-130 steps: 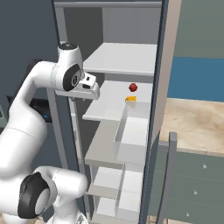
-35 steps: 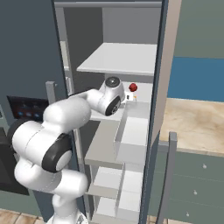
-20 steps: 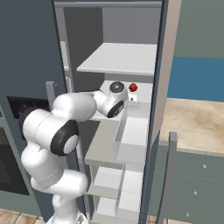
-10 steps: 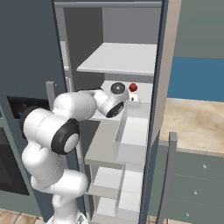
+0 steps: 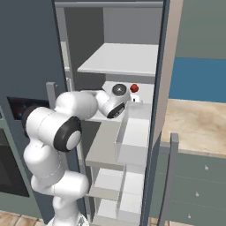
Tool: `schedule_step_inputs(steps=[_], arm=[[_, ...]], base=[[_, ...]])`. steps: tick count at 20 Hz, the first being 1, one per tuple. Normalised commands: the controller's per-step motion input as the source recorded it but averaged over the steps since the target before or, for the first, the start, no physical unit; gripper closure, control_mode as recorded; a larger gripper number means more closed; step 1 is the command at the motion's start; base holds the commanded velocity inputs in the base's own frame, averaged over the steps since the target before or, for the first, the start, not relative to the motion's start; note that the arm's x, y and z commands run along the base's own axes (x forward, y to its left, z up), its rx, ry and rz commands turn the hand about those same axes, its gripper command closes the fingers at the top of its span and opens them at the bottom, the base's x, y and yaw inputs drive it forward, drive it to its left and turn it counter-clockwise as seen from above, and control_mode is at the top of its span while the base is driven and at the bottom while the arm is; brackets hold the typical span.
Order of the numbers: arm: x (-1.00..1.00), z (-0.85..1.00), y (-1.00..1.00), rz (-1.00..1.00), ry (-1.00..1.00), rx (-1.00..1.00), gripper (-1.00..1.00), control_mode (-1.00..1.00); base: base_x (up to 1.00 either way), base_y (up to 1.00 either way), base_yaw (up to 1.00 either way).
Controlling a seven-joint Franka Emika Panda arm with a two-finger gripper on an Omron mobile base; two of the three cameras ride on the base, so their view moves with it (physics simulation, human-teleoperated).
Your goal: Pick the cheese from the fridge and the cheese grater from the cabinet and place them next to the salad bowl.
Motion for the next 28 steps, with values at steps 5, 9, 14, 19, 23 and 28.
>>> schedule_step_inputs(steps=[5,9,14,19,23,28], arm=[[0.19,0.0,-0.16,0.03,0.0,0.0,-1.0,-1.0],[0.21,0.0,-0.13,0.05,0.0,0.0,-1.0,-1.0],[0.24,-0.03,-0.11,0.06,0.0,0.0,-1.0,-1.0],[0.31,-0.17,-0.01,0.05,0.01,0.0,-1.0,-1.0],[0.31,-0.2,-0.03,0.06,0.0,0.0,-1.0,-1.0],[0.31,-0.14,-0.15,0.06,0.0,0.0,-1.0,-1.0]], base=[[0.0,0.0,0.0],[0.0,0.0,0.0],[0.0,0.0,0.0],[0.0,0.0,0.0],[0.0,0.0,0.0],[0.0,0.0,0.0]])
